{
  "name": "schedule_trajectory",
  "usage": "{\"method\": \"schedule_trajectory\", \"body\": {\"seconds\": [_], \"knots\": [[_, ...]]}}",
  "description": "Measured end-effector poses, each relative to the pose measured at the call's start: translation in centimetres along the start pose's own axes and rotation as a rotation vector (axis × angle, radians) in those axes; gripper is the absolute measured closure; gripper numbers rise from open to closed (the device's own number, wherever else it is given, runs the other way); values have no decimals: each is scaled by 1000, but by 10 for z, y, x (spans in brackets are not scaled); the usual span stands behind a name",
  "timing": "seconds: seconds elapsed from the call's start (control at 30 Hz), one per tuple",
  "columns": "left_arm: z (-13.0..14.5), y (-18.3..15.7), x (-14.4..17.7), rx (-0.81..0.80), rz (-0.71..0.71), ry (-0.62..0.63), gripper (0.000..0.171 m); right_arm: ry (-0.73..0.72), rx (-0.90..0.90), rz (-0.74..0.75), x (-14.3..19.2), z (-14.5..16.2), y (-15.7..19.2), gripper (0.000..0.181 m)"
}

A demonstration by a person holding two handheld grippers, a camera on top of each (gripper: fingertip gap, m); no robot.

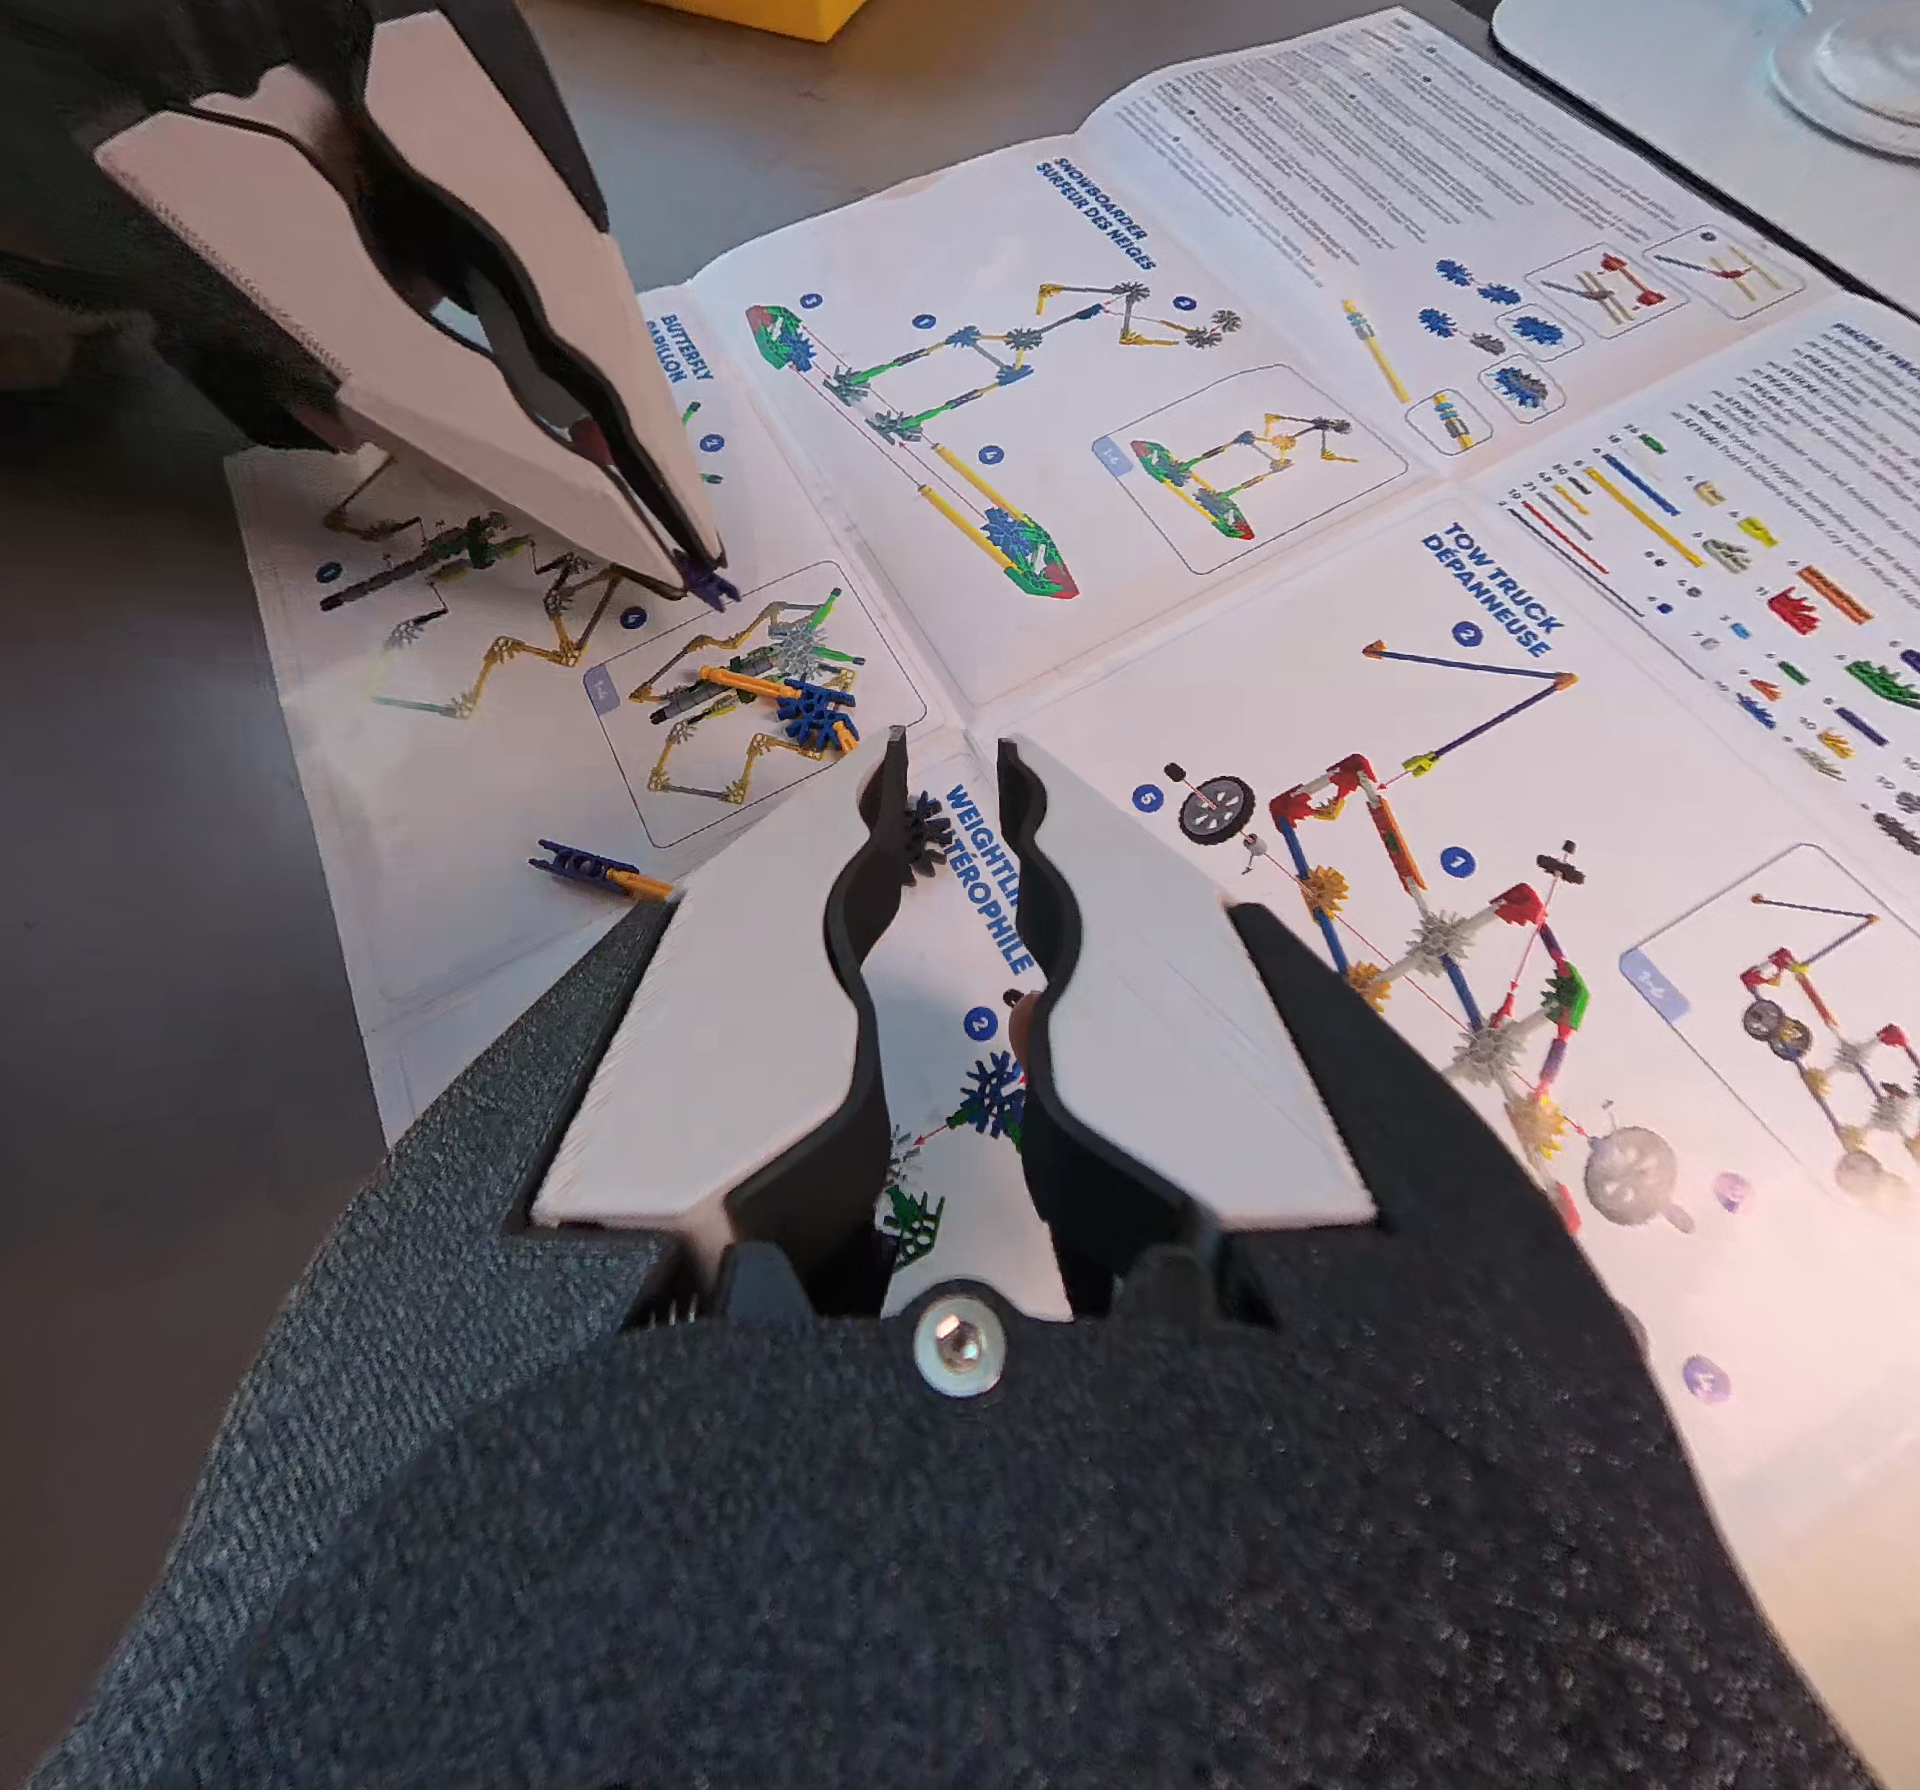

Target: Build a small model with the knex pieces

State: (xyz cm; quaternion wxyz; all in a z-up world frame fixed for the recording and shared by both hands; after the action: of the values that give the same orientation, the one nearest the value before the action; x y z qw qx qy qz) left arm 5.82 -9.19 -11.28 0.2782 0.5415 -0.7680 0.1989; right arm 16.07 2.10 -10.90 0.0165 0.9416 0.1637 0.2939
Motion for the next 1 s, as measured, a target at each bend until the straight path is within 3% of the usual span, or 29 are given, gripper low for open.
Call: {"method": "schedule_trajectory", "body": {"seconds": [0.23,0.7,0.9,1.0], "knots": [[6,-11,-11,46,-21,116,167,33,69,-22,-4,2,10,165],[10,-20,-9,22,-20,154,166,184,86,-65,-8,14,13,158],[10,-19,-10,21,-22,149,166,266,51,-96,-5,17,21,161],[10,-18,-9,18,-34,143,166,305,-17,-68,-3,17,22,177]]}}
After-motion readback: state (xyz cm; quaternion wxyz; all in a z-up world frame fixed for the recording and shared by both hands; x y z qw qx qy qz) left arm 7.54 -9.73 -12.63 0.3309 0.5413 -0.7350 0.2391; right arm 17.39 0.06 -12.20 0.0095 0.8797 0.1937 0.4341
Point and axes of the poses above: each gripper's, where its closed fingertips meet, x back along the fingers, z out of its underside, y = z × x across the jaws, the point moved 6 cm from there along x, back along the fingers, and after that the axes turned 9 degrees about -z, right-handed, at the moved point
